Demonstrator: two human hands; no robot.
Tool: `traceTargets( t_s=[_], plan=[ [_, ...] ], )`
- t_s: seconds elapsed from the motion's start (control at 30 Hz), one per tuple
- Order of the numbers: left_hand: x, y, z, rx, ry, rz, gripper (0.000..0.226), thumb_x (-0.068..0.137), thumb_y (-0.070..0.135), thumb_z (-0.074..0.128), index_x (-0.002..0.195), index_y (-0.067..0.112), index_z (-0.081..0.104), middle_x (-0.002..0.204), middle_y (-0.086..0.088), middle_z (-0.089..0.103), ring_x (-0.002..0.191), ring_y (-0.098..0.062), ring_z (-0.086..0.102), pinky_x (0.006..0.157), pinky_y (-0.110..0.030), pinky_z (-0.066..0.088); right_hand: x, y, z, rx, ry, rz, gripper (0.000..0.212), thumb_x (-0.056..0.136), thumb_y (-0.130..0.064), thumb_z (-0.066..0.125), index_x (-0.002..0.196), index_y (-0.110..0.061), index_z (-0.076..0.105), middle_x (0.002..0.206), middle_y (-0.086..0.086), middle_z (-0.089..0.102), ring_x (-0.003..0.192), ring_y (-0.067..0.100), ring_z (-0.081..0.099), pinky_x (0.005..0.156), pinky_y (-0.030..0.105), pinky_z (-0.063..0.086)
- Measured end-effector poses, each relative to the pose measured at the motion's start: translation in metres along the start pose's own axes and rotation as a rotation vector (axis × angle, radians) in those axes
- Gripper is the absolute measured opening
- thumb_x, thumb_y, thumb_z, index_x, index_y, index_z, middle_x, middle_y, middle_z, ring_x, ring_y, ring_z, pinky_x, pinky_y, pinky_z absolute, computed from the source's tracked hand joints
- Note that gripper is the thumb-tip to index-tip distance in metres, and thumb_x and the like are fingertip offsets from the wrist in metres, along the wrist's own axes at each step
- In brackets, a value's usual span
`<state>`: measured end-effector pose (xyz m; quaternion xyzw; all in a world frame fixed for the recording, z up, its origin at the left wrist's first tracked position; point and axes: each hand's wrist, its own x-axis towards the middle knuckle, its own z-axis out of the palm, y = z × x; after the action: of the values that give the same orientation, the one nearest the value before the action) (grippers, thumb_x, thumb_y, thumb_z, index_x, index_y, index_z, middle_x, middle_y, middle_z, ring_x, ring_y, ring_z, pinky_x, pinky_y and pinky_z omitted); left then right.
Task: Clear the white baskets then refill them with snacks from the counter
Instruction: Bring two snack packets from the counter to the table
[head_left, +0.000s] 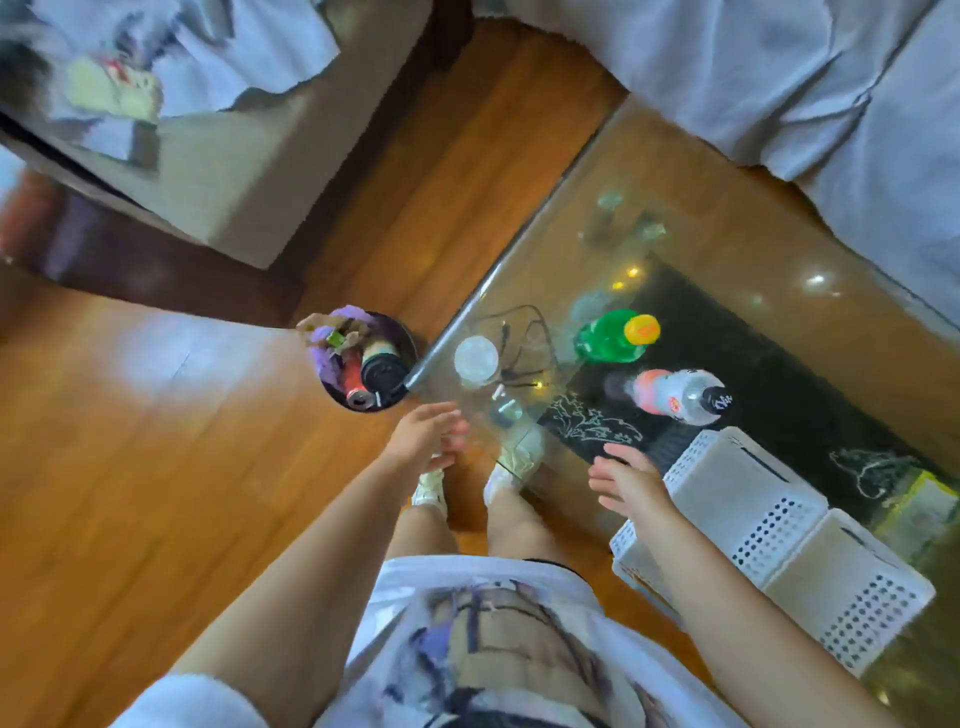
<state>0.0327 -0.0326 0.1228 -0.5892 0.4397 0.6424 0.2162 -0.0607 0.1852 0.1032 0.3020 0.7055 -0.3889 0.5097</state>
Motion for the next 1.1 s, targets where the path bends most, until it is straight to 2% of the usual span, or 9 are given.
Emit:
traceTargets(
  t_s=[0.17,0.37,0.47,0.63,0.7,0.83,0.97,1.0,1.1],
  plan=[
    [-0.043,-0.062,-0.067,-0.32,0.105,-0.043,0.023,0.093,0.011,0.051,0.116,0.011,0.051,0.076,-0.003,0.058,0.047,-0.005,0.053,0.038,-0.012,0.038,-0.032,-0.004,0.059,-0.315,-0.084,-0.087,0.03,0.092,-0.011,0.051,0.122,-0.01,0.053,0.079,0.006,0.06,0.07,0.017,0.056,0.061,0.025,0.042],
    [-0.099,-0.159,-0.148,-0.697,0.28,-0.068,0.02,0.094,0.015,0.049,0.114,0.013,0.053,0.078,-0.004,0.061,0.059,-0.014,0.052,0.052,-0.023,0.04,-0.081,-0.005,0.169,-0.665,-0.217,-0.209,0.032,0.092,-0.009,0.048,0.124,-0.008,0.05,0.073,0.007,0.056,0.057,0.015,0.05,0.047,0.019,0.04],
    [-0.125,-0.218,-0.184,-0.927,0.372,-0.11,0.018,0.096,0.017,0.047,0.112,0.014,0.053,0.078,-0.003,0.062,0.049,-0.01,0.059,0.045,-0.02,0.043,-0.112,0.006,0.231,-0.748,-0.276,-0.263,0.029,0.094,-0.012,0.048,0.123,-0.008,0.051,0.082,0.01,0.059,0.064,0.018,0.054,0.055,0.024,0.042],
    [-0.164,-0.329,-0.238,-1.315,0.489,-0.159,0.015,0.096,0.019,0.046,0.109,0.013,0.05,0.08,-0.004,0.06,0.065,-0.014,0.051,0.061,-0.025,0.04,-0.166,0.054,0.33,-0.821,-0.346,-0.257,0.026,0.095,-0.02,0.048,0.12,-0.013,0.051,0.098,0.01,0.061,0.105,0.03,0.061,0.081,0.034,0.048],
    [-0.177,-0.373,-0.254,-1.429,0.507,-0.193,0.017,0.096,0.019,0.047,0.109,0.009,0.051,0.085,-0.006,0.06,0.069,-0.016,0.051,0.068,-0.027,0.042,-0.181,0.077,0.363,-0.882,-0.36,-0.257,0.027,0.095,-0.021,0.049,0.121,-0.012,0.05,0.104,0.01,0.06,0.104,0.028,0.06,0.081,0.033,0.049],
    [-0.192,-0.437,-0.277,-1.586,0.553,-0.244,0.037,0.097,0.02,0.046,0.129,0.002,0.046,0.119,-0.012,0.057,0.096,-0.023,0.056,0.1,-0.036,0.039,-0.2,0.112,0.407,-1.049,-0.332,-0.287,0.022,0.094,-0.023,0.052,0.113,-0.013,0.051,0.103,0.009,0.062,0.082,0.019,0.062,0.069,0.028,0.05],
    [-0.201,-0.473,-0.292,-1.702,0.555,-0.251,0.04,0.096,0.019,0.046,0.133,0.003,0.045,0.135,-0.015,0.053,0.127,-0.028,0.048,0.104,-0.037,0.037,-0.208,0.132,0.439,-1.185,-0.287,-0.31,0.026,0.094,-0.022,0.05,0.117,-0.011,0.053,0.102,0.01,0.062,0.08,0.02,0.062,0.067,0.029,0.052],
    [-0.202,-0.479,-0.297,-1.721,0.551,-0.247,0.039,0.096,0.019,0.047,0.132,0.003,0.046,0.134,-0.015,0.054,0.123,-0.028,0.051,0.103,-0.037,0.038,-0.21,0.137,0.447,-1.212,-0.27,-0.312,0.027,0.094,-0.022,0.05,0.118,-0.011,0.054,0.103,0.011,0.061,0.083,0.021,0.062,0.066,0.029,0.052],
    [-0.204,-0.491,-0.315,-1.753,0.535,-0.212,0.033,0.094,0.021,0.05,0.124,0.007,0.052,0.108,-0.009,0.064,0.084,-0.017,0.058,0.086,-0.034,0.044,-0.212,0.145,0.47,-1.28,-0.231,-0.334,0.025,0.094,-0.021,0.051,0.117,-0.012,0.054,0.106,0.012,0.062,0.091,0.026,0.062,0.075,0.033,0.051]
  ],
)
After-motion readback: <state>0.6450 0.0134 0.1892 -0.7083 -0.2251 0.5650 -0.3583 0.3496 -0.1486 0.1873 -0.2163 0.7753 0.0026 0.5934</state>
